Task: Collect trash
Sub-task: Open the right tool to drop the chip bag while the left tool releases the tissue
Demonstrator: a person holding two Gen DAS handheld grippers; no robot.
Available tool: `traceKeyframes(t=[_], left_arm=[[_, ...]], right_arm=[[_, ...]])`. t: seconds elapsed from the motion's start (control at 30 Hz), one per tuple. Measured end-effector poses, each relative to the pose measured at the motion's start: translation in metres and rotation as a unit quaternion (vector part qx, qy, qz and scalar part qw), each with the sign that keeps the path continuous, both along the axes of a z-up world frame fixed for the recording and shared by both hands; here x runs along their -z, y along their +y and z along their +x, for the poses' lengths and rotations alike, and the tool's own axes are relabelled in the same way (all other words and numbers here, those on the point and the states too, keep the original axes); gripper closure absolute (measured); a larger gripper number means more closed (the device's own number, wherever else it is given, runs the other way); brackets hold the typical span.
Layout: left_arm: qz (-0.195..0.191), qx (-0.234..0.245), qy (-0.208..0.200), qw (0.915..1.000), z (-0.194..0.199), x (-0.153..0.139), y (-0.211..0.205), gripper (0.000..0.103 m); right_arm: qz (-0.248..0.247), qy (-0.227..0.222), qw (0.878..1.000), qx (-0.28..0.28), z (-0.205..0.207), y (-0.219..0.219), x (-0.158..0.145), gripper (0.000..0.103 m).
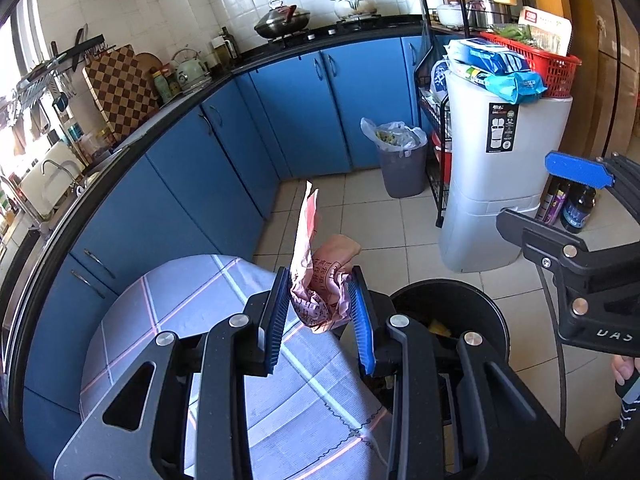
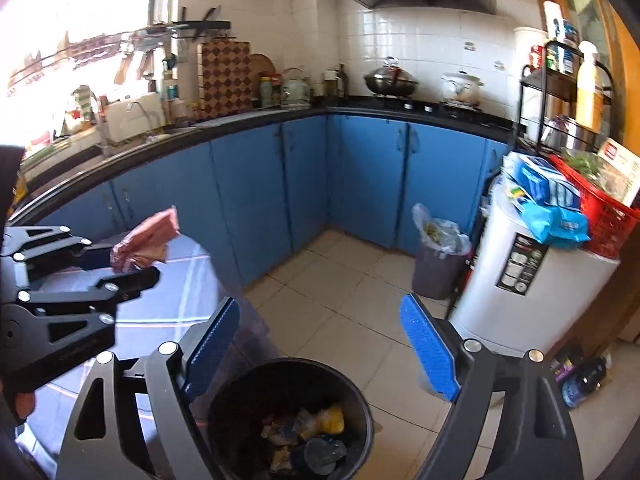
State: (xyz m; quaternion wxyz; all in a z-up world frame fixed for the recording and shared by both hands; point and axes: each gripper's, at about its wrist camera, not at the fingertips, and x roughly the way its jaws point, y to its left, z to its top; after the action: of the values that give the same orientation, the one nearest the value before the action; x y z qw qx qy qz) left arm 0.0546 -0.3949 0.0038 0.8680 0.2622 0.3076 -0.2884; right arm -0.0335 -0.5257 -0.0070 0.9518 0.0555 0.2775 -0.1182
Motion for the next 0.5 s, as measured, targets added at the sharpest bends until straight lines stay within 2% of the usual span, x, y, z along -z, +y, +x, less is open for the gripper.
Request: traceKeyframes(t=[0.5], left_arm=[[0.005, 0.027, 0.002, 0.9996, -0.007, 0.004, -0.034, 0.072]], right_arm=[[0.020, 0.009, 0.999, 0.028, -0.016, -0.033, 0.015, 0.022]])
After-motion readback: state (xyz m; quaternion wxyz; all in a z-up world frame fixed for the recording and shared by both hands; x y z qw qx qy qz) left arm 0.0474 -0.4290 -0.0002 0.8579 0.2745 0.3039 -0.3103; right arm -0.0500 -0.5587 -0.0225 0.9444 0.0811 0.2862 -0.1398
